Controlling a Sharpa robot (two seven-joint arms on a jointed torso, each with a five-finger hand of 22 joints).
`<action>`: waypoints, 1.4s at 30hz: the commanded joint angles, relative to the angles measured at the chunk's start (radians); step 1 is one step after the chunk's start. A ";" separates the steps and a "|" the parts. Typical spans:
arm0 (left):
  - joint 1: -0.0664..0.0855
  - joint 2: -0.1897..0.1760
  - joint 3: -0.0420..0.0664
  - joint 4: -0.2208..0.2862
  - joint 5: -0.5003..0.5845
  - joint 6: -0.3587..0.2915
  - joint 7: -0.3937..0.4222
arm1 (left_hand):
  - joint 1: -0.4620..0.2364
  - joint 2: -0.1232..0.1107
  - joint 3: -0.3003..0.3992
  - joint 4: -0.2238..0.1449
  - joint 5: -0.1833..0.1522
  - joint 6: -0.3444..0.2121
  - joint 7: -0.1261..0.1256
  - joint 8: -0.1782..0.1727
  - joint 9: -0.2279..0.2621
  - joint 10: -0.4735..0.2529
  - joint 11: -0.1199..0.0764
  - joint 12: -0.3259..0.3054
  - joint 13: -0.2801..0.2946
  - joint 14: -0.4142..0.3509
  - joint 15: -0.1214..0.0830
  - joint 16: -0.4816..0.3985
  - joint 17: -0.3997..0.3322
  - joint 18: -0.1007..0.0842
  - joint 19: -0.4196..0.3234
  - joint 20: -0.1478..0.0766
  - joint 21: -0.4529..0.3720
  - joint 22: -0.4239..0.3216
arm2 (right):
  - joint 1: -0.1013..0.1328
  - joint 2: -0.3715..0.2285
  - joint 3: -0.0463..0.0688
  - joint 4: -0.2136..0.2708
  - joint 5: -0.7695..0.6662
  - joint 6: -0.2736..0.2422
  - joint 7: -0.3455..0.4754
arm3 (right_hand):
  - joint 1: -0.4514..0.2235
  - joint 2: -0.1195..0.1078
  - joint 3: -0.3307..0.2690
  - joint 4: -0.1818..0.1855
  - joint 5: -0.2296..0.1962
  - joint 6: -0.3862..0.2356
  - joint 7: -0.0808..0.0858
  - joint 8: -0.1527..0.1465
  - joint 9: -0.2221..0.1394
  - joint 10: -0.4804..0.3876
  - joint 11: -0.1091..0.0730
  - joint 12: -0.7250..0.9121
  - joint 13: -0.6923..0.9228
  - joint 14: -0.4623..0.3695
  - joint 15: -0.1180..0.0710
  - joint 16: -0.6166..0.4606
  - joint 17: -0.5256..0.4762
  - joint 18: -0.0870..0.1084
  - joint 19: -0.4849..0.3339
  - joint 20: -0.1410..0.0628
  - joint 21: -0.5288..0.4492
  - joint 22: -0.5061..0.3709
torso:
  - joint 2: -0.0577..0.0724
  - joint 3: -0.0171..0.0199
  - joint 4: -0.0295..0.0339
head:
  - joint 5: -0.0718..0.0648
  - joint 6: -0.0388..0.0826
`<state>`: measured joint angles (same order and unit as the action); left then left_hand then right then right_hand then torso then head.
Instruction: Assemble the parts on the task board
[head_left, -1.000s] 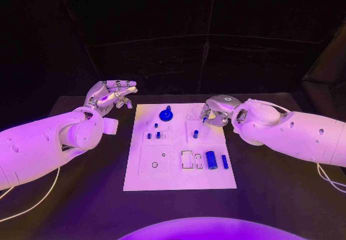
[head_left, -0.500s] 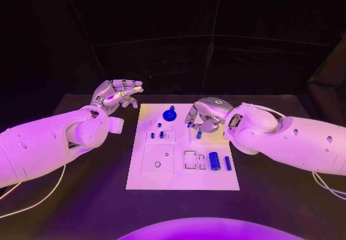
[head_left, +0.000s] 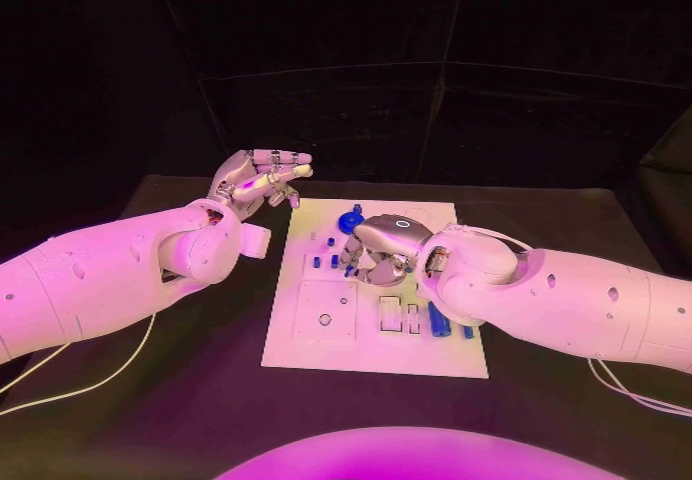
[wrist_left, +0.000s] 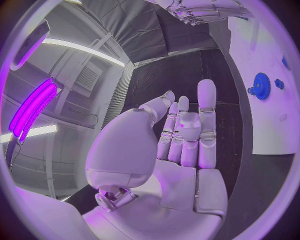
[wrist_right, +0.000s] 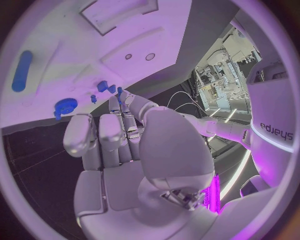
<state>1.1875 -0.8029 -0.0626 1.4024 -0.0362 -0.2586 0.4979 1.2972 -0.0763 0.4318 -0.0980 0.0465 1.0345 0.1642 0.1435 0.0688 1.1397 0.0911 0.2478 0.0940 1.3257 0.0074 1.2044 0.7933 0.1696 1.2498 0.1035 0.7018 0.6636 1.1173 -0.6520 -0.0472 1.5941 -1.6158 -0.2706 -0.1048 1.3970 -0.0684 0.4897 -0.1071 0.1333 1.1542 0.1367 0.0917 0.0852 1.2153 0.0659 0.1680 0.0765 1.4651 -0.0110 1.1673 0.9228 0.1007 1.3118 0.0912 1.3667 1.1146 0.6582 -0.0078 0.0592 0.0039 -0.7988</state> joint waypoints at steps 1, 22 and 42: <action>0.002 0.003 0.001 0.005 0.004 0.015 0.002 | 0.003 0.002 -0.005 0.002 0.004 -0.004 0.004 0.004 -0.001 -0.004 0.000 0.004 0.001 -0.008 -0.002 -0.002 -0.001 0.013 -0.009 0.001 -0.005 -0.001 | -0.009 0.014 -0.010 -0.013 -0.023 0.036 0.021 | -0.006 -0.001 0.004 -0.003 0.000 0.001 0.004 0.001 0.001 0.004 0.001 0.000 0.001 0.021 -0.006 0.004 0.000 -0.009 0.005 -0.002 0.003 0.001 | 0.000 0.0010 -0.0011 | 0.010 -0.004; 0.002 0.014 0.001 -0.007 0.004 0.025 -0.009 | 0.002 0.001 -0.008 0.003 0.004 -0.006 0.006 0.004 -0.001 -0.007 0.001 0.005 0.001 -0.009 -0.001 -0.003 -0.004 0.013 -0.009 0.001 -0.007 -0.002 | -0.023 0.049 -0.026 -0.041 -0.036 0.099 0.012 | -0.011 -0.001 0.004 -0.002 0.001 -0.002 0.005 -0.002 0.001 0.001 0.002 -0.002 0.000 0.020 -0.005 0.005 -0.003 -0.009 0.003 -0.001 0.004 0.001 | 0.000 0.0023 -0.0034 | 0.034 -0.019; 0.002 0.011 0.001 -0.005 0.004 0.027 -0.012 | 0.001 0.001 -0.010 0.003 0.004 -0.008 0.006 0.003 -0.002 -0.008 0.001 0.006 0.001 -0.010 0.000 -0.003 -0.004 0.013 -0.009 0.002 -0.008 -0.003 | -0.026 0.054 -0.026 -0.046 -0.046 0.115 0.001 | -0.012 -0.001 0.003 -0.002 0.002 -0.002 0.006 -0.002 0.001 0.001 0.002 -0.002 0.001 0.020 -0.005 0.006 -0.002 -0.009 0.003 0.000 0.004 0.001 | 0.000 0.0019 -0.0029 | 0.038 -0.027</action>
<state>1.1878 -0.7920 -0.0630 1.3954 -0.0359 -0.2438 0.4832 1.2973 -0.0763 0.4292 -0.0953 0.0465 1.0309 0.1677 0.1435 0.0680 1.1398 0.0911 0.2478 0.0939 1.3258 0.0074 1.2044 0.7906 0.1696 1.2470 0.1064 0.6971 0.6611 1.0902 -0.5999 -0.0735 1.5484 -1.6491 -0.1709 -0.0980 1.3970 -0.0685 0.4891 -0.1066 0.1279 1.1519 0.1344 0.0888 0.0842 1.2147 0.0664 0.1644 0.0761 1.4651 -0.0110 1.1673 0.9214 0.1007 1.3117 0.0912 1.3667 1.1147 0.6584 -0.0058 0.0566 0.0426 -0.8249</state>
